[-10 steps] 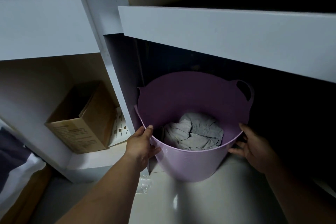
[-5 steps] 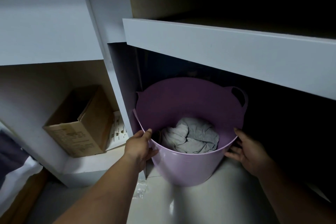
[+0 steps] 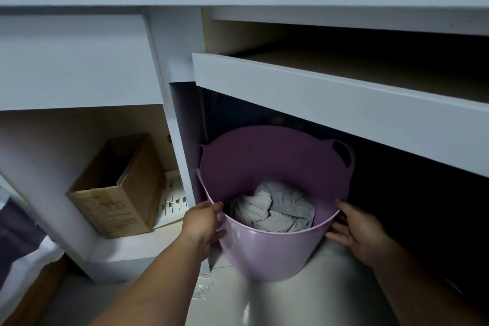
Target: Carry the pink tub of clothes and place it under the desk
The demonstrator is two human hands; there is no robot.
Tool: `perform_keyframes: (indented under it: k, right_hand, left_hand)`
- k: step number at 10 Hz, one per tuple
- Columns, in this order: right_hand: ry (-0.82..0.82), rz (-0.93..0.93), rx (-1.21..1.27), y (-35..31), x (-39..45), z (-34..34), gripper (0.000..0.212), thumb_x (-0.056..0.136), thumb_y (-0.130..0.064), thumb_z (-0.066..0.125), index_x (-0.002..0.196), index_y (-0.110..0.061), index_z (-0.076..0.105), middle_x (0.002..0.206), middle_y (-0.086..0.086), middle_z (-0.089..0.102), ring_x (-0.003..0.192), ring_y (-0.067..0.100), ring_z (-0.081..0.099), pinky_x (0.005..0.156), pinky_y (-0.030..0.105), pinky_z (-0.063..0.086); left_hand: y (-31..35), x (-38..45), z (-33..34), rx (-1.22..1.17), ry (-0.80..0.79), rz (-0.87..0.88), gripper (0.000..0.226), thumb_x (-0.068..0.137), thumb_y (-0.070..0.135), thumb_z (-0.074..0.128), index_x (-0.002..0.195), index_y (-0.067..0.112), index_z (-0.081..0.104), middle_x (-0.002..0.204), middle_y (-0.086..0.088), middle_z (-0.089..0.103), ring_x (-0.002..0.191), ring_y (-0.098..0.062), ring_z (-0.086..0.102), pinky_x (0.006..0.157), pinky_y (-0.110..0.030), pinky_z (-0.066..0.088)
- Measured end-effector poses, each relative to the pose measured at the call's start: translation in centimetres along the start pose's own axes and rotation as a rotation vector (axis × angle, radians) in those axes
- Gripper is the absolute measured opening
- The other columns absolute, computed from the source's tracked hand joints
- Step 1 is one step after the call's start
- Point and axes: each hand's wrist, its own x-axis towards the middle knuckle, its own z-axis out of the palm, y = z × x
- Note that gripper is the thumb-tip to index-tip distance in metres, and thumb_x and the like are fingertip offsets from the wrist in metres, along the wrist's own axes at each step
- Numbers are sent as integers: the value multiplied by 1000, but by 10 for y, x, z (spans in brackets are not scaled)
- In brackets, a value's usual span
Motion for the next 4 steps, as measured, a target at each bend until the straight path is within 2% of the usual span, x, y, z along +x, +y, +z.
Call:
perform_keyframes:
  k: [1, 2, 3, 4]
  right_hand:
    - [15, 5, -13, -3, -6, 0, 37, 100, -29, 61, 135, -18, 62, 138, 10, 65, 126, 34, 60, 78, 48, 57]
    - [41, 9, -38, -2, -14, -1, 43, 98, -29, 64, 139, -17, 60, 142, 11, 60, 130, 36, 56, 73, 45, 57]
    - [61, -4, -95, -1, -20, -2, 44, 98, -29, 65, 140, -18, 58, 141, 9, 58, 123, 34, 56, 66, 41, 56]
    - [68, -14, -130, 3, -26, -3, 44, 98, -28, 64, 141, -20, 57, 136, 7, 58, 116, 31, 56, 69, 42, 58]
  left_hand:
    - [0, -2, -3, 22, 1, -13, 38, 100, 18, 66, 136, 8, 65, 123, -19, 71, 114, -39, 70, 70, -36, 62]
    - [-3, -9, -11, 45, -18, -11, 35, 101, 18, 64, 133, 6, 67, 121, -18, 72, 109, -36, 71, 70, -37, 62]
    - [-4, -15, -24, 81, -37, -1, 33, 102, 12, 62, 132, 2, 66, 104, -15, 69, 86, -31, 67, 61, -35, 60]
    - [-6, -25, -38, 98, -43, -4, 16, 101, 8, 60, 111, 1, 70, 95, -15, 69, 85, -32, 64, 58, -34, 61]
